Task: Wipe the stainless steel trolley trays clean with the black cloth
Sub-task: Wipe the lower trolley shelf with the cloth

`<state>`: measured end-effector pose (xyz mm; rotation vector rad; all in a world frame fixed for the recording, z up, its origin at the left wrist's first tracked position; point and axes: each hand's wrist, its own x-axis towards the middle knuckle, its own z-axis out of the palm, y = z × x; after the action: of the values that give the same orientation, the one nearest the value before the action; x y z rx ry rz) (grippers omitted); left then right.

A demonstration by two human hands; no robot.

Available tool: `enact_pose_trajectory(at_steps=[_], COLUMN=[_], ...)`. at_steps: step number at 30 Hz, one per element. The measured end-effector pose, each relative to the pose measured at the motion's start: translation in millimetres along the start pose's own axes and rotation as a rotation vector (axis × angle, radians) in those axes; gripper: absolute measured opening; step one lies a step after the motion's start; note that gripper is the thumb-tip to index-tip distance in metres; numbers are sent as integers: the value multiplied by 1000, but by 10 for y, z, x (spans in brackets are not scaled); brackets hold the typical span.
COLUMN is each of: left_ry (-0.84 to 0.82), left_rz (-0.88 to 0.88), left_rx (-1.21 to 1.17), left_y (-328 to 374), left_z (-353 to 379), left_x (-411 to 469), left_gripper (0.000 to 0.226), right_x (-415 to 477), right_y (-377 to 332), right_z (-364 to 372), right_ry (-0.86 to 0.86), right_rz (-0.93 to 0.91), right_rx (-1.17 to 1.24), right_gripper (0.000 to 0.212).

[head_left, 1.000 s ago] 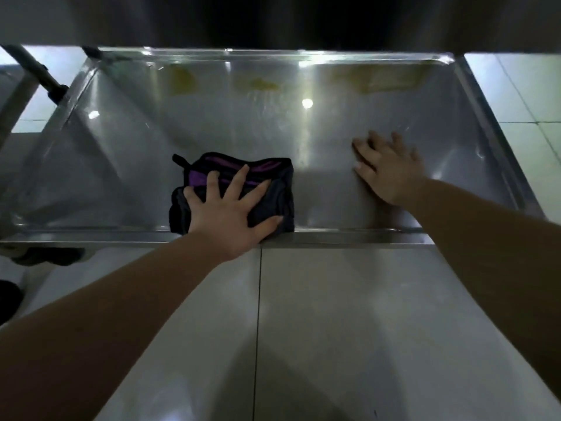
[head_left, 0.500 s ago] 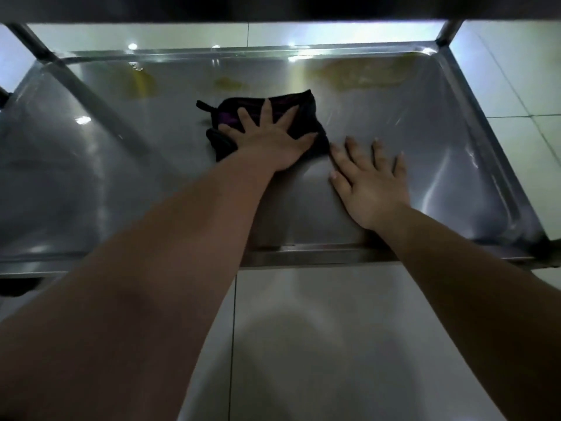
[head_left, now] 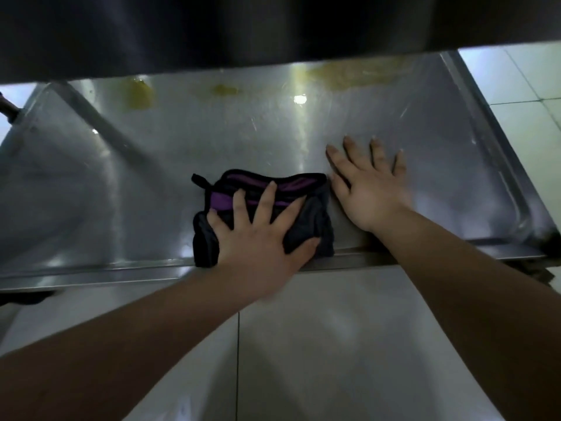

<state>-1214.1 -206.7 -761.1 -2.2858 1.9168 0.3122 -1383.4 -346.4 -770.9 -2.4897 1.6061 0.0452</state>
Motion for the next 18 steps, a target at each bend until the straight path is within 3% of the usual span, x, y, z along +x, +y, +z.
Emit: enact_pose_trajectory(at_steps=[8,14,18], left_ry=[-3,-2,2], left_rz=[-150,-165,-178], left_rx=[-140,-142,-122], left_y=[-114,-165,-141], left_z=[-467,-570,-542], left_x=[1447,1613,1549], left_gripper=[79,81,82], right_x=[8,35,84], right_y=[-3,88,735], right_z=[-13,-166,-292], right_ry=[-14,38,126], right_rz=[4,-43,181], right_rx=[-14,102,202], right_gripper=[55,53,52])
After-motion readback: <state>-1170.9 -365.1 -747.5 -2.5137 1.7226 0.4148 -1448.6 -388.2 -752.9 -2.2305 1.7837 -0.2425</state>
